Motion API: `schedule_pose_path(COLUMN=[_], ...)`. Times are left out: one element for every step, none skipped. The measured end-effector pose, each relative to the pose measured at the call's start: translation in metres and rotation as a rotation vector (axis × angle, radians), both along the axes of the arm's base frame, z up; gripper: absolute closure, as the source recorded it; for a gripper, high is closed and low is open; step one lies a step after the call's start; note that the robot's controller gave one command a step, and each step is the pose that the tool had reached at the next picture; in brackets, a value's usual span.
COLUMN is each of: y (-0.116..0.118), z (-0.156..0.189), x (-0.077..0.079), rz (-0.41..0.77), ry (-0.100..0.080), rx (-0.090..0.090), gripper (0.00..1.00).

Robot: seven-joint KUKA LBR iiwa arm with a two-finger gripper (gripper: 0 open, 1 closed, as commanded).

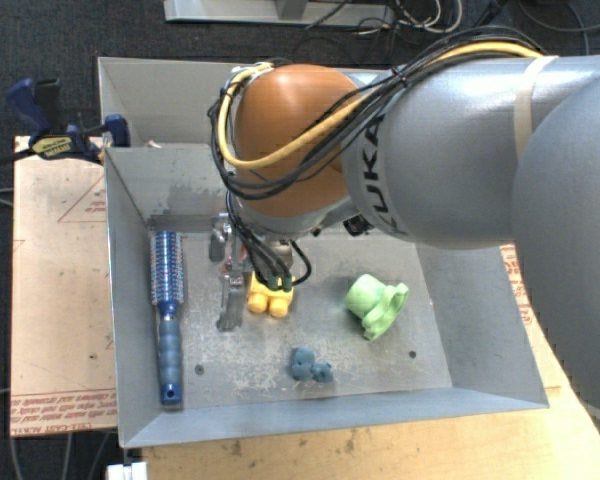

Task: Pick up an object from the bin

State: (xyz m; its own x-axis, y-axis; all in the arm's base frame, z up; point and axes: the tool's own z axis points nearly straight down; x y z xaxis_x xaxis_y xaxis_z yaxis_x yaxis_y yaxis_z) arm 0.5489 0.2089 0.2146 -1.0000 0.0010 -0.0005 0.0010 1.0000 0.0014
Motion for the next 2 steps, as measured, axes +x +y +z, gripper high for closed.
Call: schedule_pose_path(y=[-0.087,-0.111], z=[-0.068,-0.145], x=[0.011,0.046], rz=[0.125,0.094], ry=[0.005,-0.009], rx=[-0.005,0.003], gripper=[0.0,0.0])
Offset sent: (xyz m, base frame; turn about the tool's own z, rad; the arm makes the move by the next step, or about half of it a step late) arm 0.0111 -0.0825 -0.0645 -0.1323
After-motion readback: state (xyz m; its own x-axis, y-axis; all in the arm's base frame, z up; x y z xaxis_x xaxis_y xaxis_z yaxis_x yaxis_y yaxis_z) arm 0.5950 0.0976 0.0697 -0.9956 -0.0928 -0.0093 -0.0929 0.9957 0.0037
